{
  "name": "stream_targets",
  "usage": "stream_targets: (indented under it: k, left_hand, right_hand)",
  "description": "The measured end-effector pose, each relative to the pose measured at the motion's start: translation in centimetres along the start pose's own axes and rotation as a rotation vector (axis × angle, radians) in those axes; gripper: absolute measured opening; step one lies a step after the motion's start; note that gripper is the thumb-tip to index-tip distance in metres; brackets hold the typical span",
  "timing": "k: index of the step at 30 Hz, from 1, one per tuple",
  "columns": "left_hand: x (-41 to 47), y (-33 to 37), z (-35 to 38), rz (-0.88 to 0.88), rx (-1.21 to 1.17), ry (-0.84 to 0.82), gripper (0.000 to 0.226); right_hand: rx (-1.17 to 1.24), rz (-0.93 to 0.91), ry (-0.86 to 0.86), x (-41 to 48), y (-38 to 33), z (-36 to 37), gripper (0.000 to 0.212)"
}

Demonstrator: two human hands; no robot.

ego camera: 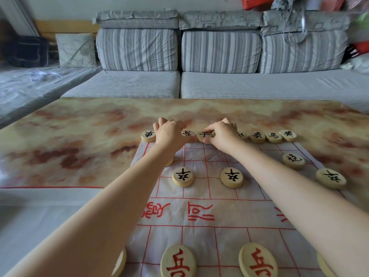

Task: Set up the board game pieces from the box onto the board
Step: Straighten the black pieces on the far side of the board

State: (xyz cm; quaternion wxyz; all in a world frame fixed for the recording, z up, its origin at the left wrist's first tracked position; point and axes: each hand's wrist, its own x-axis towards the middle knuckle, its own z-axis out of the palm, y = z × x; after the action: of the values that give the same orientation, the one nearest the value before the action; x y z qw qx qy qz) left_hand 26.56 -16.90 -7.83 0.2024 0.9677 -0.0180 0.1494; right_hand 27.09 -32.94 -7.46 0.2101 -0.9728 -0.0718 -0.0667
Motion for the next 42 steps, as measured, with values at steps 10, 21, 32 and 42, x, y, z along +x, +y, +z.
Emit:
stream_targets:
  k: [10, 21, 32, 42]
  left_hand:
    - [0.3, 0.0, -0.4, 0.007, -0.051, -0.102, 0.045]
    - [0.5, -0.6, -0.3, -0.015, -0.110, -0.101, 0.060]
    - [0.3, -1.0, 0.1, 0.000, -0.104, -0.040, 0.054]
    - [0.1, -1.0, 0.2, -0.006, -0.113, -0.032, 0.054]
  right_hand:
    - [0.003, 0.006, 0.013, 0.0, 0.1, 0.1, 0.039]
    - [0.085, -0.033, 0.027, 0.0, 0.3, -0.2, 0.059]
    - [0.027, -0.063, 0.042, 0.3, 0.7, 0.2, 0.052]
    - [0.016, -0.035, 0.042, 0.9, 0.3, 0.9, 0.055]
